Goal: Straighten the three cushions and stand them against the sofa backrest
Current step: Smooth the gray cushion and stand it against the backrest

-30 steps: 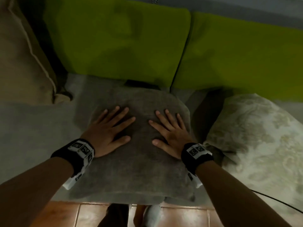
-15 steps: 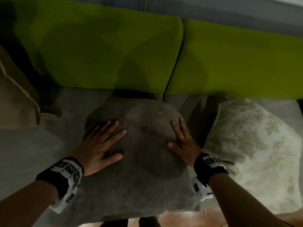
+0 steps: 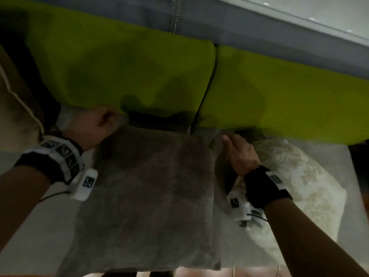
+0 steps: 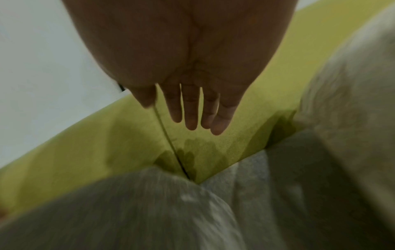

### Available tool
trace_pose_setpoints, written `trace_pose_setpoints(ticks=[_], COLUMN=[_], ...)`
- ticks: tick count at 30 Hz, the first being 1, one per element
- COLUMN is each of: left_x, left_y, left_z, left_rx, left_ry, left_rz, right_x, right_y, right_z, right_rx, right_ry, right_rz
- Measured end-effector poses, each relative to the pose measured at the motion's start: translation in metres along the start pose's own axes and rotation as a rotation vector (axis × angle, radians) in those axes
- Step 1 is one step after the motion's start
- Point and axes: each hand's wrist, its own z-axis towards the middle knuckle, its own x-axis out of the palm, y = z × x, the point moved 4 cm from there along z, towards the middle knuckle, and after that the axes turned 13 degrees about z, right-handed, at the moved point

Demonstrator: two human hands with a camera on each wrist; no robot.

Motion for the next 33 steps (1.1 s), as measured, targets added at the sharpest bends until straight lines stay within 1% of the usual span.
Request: trace_pose_setpoints(ticks=[1,2,3,4,6,7,9,11,13,15,18,19,21,23,24,25,27,28,29,30,33], left_x=[0.001,0.004,0.008,0.012,0.012,0.011,0.012,0.015,0.019,0.023,0.026,0.026,0.025,0.022,0.02,0.019,0.019,0.02,0.02,0.021,0.019], left_y=[0.003,0.003,0.003,0.002,-0.003,-0.002,0.005,0.012,0.017,0.021,0.019,0.015,0.01,0.007,0.007,0.006,0.004,0.004,0.004,0.006,0.013], left_z=[0.007,0.012,0.013,0.014,0.012,0.01,0.003,-0.008,-0.021,-0.033,-0.046,-0.05,-0.057,-0.059,-0.06,-0.061,-0.066,-0.07,-0.073,-0.075,-0.081], left_rx=[-0.054,-0.103,-0.141,-0.153,-0.172,-0.192,-0.243,-0.314,-0.372,-0.377,-0.322,-0.303,-0.27,-0.289,-0.307,-0.31,-0.268,-0.249,-0.242,-0.232,-0.233], left_ry=[0.083,0.183,0.286,0.351,0.376,0.38,0.409,0.494,0.578,0.607,0.626,0.64,0.643,0.593,0.578,0.584,0.652,0.688,0.699,0.696,0.647], left_rz=[0.042,0.038,0.065,0.098,0.153,0.136,0.08,0.028,-0.044,-0.097,-0.102,-0.079,-0.044,-0.054,-0.084,-0.111,-0.119,-0.107,-0.107,-0.122,-0.222], right_x=[-0.002,-0.001,0.002,0.006,0.017,0.022,0.027,0.026,0.025,0.026,0.027,0.029,0.036,0.041,0.043,0.045,0.045,0.043,0.039,0.032,0.004], right_y=[0.0,-0.001,-0.006,-0.012,-0.021,-0.02,-0.02,-0.025,-0.026,-0.023,-0.011,-0.011,-0.012,-0.01,-0.011,-0.011,-0.007,-0.005,-0.003,-0.005,-0.022], right_z=[0.012,0.021,0.029,0.035,0.039,0.035,0.026,0.019,0.012,0.009,0.0,-0.001,-0.005,-0.008,-0.009,-0.01,-0.013,-0.013,-0.011,-0.006,0.003], right_rx=[0.008,0.047,0.107,0.197,0.352,0.392,0.401,0.404,0.431,0.389,0.23,0.19,0.172,0.14,0.124,0.093,0.001,-0.047,-0.097,-0.108,0.014], right_ry=[-0.009,0.013,0.042,0.077,0.169,0.223,0.336,0.39,0.427,0.502,0.63,0.647,0.659,0.649,0.668,0.707,0.774,0.768,0.727,0.644,0.318], right_rz=[0.016,0.026,0.055,0.113,0.289,0.331,0.238,0.136,0.115,0.036,-0.116,-0.128,-0.14,-0.193,-0.225,-0.262,-0.308,-0.28,-0.242,-0.185,0.129])
